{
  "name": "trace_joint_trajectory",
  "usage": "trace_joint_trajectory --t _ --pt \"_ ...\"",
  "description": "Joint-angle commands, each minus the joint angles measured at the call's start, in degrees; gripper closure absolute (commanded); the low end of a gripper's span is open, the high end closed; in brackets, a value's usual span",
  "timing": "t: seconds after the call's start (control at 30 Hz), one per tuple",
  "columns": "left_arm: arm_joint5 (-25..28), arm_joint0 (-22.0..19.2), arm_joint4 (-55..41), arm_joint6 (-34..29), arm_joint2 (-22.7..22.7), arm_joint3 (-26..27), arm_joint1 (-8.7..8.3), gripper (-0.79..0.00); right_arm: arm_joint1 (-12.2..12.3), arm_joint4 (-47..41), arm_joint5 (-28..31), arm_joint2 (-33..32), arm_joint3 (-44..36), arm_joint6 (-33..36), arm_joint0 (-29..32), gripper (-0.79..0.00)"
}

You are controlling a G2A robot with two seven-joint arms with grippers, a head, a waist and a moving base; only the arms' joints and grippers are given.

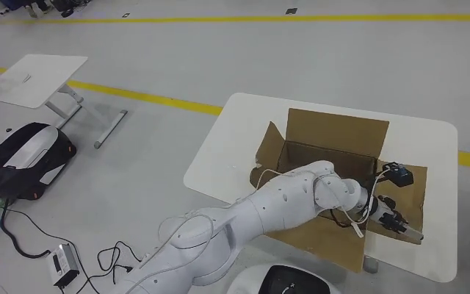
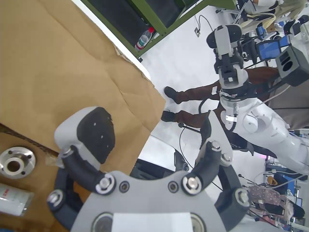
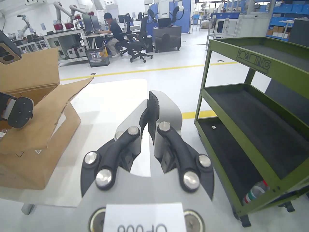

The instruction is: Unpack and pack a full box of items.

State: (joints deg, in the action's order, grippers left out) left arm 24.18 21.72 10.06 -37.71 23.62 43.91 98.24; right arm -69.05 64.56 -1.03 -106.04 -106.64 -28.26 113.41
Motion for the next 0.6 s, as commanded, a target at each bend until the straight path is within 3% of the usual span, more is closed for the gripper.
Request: trace_joint_trajectory --t 0.0,0.13,0.27,0.4,0.57 --pt "0.38 -0.1 0.37 0.28 0.25 -0.82 0.33 -0.785 -0.08 0.26 0.53 0.14 -0.26 0.37 -0.24 0.0" --pt "0.8 -0.44 -0.64 0.33 2.18 -1.04 0.27 -0.785 -0.16 1.3 1.93 0.44 -0.57 0.75 -1.27 0.0" --pt "2.31 -0.65 -2.11 -0.27 5.73 1.07 -0.95 -0.785 -0.23 2.26 3.12 0.49 -0.97 1.06 -2.18 0.0" --pt "1.44 0.06 -1.14 -1.4 10.3 5.35 -3.38 -0.785 -0.27 2.82 4.71 0.41 -1.6 1.38 -3.1 0.0" --pt "-3.2 3.99 -2.62 -8.51 18.42 13.42 -7.51 -0.785 -0.18 4.65 7.1 0.19 -3.44 2.44 -4.37 0.0"
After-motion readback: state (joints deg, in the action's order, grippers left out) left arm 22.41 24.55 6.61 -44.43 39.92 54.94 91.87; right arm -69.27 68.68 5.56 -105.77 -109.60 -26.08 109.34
